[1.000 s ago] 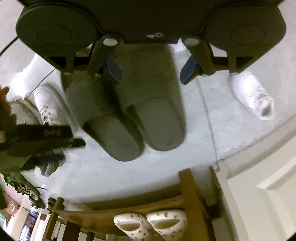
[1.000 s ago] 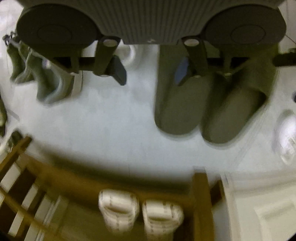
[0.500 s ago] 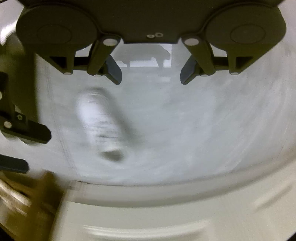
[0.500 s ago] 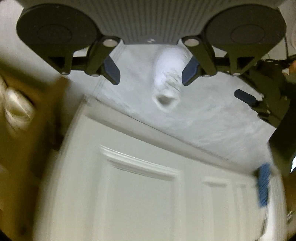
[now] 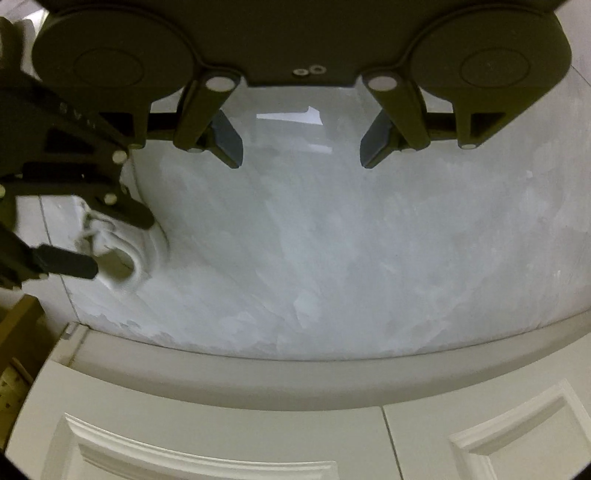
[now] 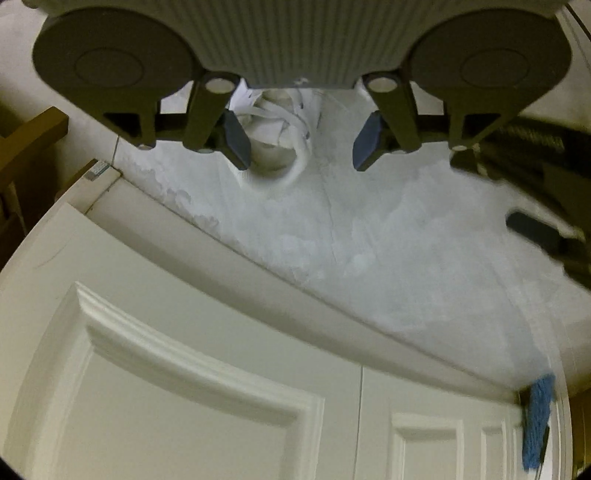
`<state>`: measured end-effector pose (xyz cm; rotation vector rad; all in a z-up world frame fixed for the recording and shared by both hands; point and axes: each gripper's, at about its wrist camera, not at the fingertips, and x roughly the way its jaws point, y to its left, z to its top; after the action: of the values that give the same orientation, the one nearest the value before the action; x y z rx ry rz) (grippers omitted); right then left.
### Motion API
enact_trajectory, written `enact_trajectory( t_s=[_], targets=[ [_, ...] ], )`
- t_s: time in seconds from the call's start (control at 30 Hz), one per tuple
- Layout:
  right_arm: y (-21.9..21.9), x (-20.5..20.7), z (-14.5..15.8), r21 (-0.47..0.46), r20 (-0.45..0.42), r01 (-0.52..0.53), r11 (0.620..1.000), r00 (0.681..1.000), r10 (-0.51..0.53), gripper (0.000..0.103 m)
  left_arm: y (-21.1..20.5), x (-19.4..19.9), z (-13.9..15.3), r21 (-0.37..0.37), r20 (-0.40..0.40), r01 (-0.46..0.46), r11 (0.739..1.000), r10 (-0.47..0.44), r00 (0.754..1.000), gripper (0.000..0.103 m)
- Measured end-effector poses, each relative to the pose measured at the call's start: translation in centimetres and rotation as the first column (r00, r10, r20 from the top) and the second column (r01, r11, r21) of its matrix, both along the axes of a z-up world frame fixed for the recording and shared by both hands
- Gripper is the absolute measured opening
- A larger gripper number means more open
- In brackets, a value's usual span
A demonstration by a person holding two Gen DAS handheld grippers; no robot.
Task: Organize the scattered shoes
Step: 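Return the right tool to the other white sneaker and grasp its heel, then carry the white sneaker beside the first white sneaker with the right tool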
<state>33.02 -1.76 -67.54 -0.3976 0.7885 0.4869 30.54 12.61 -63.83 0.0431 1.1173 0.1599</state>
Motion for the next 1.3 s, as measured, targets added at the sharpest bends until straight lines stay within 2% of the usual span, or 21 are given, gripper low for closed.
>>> enact_trajectory(
  t_s=[0.1,0.13,0.17,0.33,0.43,0.6,0.67,0.8,0.9,1.0,1.07,1.1,1.17,1.27,1.3],
  targets=[
    [0.5,0.5,-1.0,-0.025,-0.018,0.021,0.999,1.000,-0.022,0.053,0.2,0.3,-0.8,-0.010,-0.024,-0.008,1.000,0.008,1.000,0.071],
    [0.8,0.6,-1.3,-0.048,-0.013,0.024,0.999,1.000,-0.025,0.038,0.2,0.3,-0.9,-0.011,-0.027,-0.007,1.000,0.006,1.000,0.071],
    [1.0,0.6,-1.8,-0.079,-0.002,0.024,0.997,1.000,-0.024,0.035,0.0,0.3,-0.8,-0.012,-0.027,-0.002,1.000,0.002,1.000,0.071],
    [0.7,0.6,-1.6,-0.071,-0.021,0.004,0.997,1.000,-0.006,0.026,-1.0,-0.2,-0.5,-0.014,-0.021,0.026,1.000,-0.026,0.999,0.071],
    [-0.1,-0.3,-1.1,-0.052,0.007,-0.009,0.999,1.000,0.009,0.025,-1.7,-0.8,0.1,-0.015,-0.011,0.037,0.999,-0.038,0.999,0.071],
    [-3.6,-1.6,1.3,0.089,0.039,0.116,0.989,0.992,-0.120,0.021,-2.9,-1.2,0.6,-0.028,0.001,0.051,0.998,-0.051,0.999,0.071],
    [-5.9,-2.6,3.0,0.176,0.047,0.171,0.969,0.982,-0.182,0.019,-3.9,-1.5,1.2,-0.034,0.017,0.067,0.997,-0.067,0.998,0.071],
    [-9.4,-4.4,5.5,0.322,0.075,0.258,0.911,0.952,-0.296,0.015,-6.9,-1.8,3.1,-0.074,0.046,0.118,0.990,-0.114,0.992,0.071],
    [-12.4,-6.2,7.6,0.425,0.087,0.329,0.843,0.912,-0.400,0.015,-9.1,-2.5,4.8,-0.078,0.092,0.178,0.981,-0.171,0.981,0.071],
    [-15.0,-8.6,9.8,0.465,0.122,0.362,0.808,0.878,-0.464,0.015,-12.9,-4.0,7.3,-0.049,0.158,0.279,0.959,-0.269,0.950,0.071],
    [-18.0,-11.9,12.4,0.482,0.174,0.385,0.787,0.838,-0.517,0.015,-15.7,-4.8,8.5,-0.028,0.184,0.342,0.939,-0.332,0.925,0.071],
    [-19.5,-13.3,13.4,0.475,0.186,0.403,0.782,0.823,-0.537,0.015,-16.6,-5.0,8.7,-0.021,0.188,0.361,0.932,-0.351,0.917,0.071],
    [-23.0,-16.2,15.4,0.435,0.206,0.453,0.778,0.792,-0.575,0.015,-21.1,-6.0,9.5,0.009,0.185,0.425,0.905,-0.419,0.889,0.071],
    [-27.1,-19.3,17.3,0.380,0.218,0.519,0.766,0.755,-0.619,0.015,-27.1,-7.4,10.1,0.002,0.174,0.495,0.869,-0.488,0.856,0.071],
    [-29.6,-20.8,18.1,0.346,0.212,0.559,0.753,0.736,-0.643,0.015,-29.4,-8.2,10.2,0.001,0.181,0.525,0.851,-0.517,0.837,0.071]
  ],
)
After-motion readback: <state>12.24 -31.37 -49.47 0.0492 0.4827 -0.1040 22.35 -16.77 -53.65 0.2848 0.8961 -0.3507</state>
